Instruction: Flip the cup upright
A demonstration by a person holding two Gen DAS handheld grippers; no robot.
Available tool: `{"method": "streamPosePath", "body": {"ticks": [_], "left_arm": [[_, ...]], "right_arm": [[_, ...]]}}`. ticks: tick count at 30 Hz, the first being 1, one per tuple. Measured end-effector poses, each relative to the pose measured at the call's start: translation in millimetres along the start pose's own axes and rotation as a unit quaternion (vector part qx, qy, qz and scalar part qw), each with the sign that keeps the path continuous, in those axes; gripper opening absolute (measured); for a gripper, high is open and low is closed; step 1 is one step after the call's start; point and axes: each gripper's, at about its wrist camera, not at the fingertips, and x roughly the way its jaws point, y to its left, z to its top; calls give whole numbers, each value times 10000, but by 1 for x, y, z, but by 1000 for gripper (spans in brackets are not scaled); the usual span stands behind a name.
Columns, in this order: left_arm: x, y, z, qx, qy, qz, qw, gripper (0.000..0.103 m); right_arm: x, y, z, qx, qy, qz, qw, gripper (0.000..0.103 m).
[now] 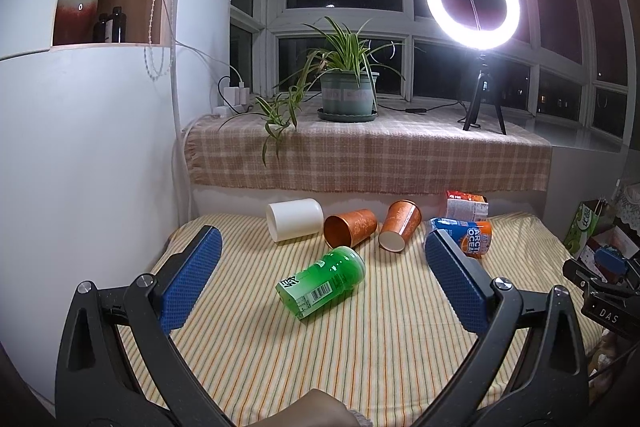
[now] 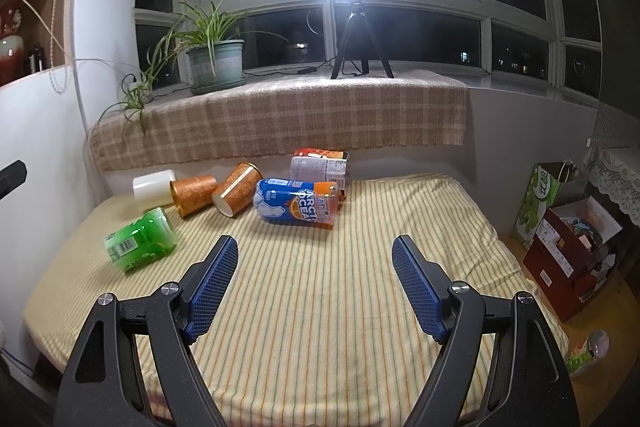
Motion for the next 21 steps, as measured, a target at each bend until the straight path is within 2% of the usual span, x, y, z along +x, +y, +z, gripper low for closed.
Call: {"method": "streamPosePath", "body": {"ticks": [21], "left_arm": [[-1, 1, 0, -11, 7, -3, 10000, 103]], "right_arm": [[3, 2, -1, -5, 25, 1, 10000, 79]]}}
